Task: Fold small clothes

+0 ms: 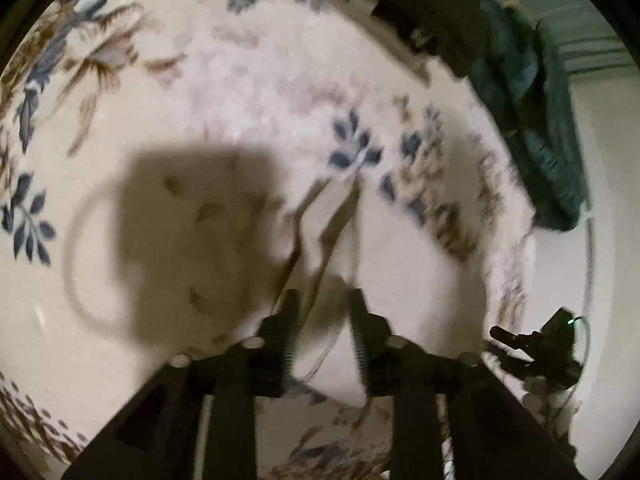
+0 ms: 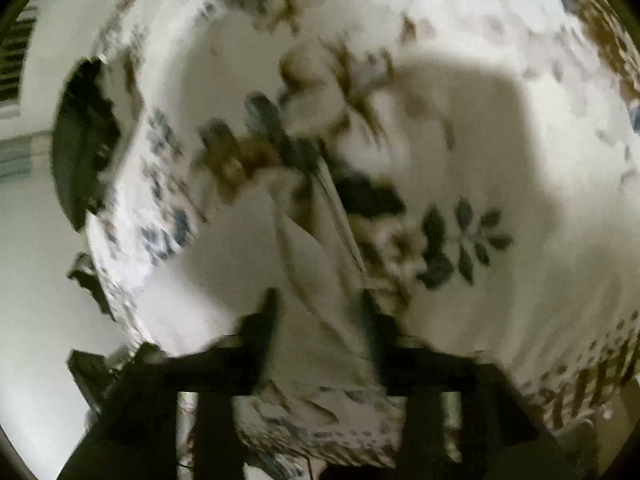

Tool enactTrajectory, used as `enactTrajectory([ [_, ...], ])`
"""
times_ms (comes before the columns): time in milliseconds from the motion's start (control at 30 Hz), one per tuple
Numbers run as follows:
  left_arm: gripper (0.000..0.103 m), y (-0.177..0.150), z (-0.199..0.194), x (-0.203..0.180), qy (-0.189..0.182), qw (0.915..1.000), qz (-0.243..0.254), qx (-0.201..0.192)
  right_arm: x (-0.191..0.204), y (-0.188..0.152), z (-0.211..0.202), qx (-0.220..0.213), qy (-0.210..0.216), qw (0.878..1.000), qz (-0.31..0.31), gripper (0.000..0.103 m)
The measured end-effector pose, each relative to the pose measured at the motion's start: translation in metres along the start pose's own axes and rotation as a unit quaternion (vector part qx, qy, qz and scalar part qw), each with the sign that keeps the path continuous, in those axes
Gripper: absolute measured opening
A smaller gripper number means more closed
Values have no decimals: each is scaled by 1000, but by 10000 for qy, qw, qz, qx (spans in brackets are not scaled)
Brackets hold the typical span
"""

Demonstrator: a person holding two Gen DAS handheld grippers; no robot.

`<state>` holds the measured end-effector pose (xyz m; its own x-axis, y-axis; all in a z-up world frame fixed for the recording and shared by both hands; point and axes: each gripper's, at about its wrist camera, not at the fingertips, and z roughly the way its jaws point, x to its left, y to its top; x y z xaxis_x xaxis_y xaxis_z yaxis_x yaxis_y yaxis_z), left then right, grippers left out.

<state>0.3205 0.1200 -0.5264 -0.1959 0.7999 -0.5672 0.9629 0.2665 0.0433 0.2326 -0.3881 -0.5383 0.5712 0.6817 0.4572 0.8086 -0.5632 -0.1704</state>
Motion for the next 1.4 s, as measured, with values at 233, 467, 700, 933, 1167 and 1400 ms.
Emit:
enactTrajectory([
  [233,53,47,32,-9,-262,9996,-14,-124,10,43,31,-67,494,9984,252,61],
  [467,6,62,61,-20,161,9986,490,-107,20,55,42,-625,242,9974,267,1],
  [700,8,76,53,14,-560,9982,-182,131,11,64,46,-185,367,9988,252,13],
  [933,66,47,37,34,-1203,9923,-288,88,-13,62,46,508,850,9951,29,82],
  [1167,66,26,77,24,-1558,9865,-151,492,-21,49,99,1327,1440,9798,-409,84],
  [1400,23,28,89,-3,-1395,9897,112,305,2,42,112,1331,1555,9768,-627,33],
])
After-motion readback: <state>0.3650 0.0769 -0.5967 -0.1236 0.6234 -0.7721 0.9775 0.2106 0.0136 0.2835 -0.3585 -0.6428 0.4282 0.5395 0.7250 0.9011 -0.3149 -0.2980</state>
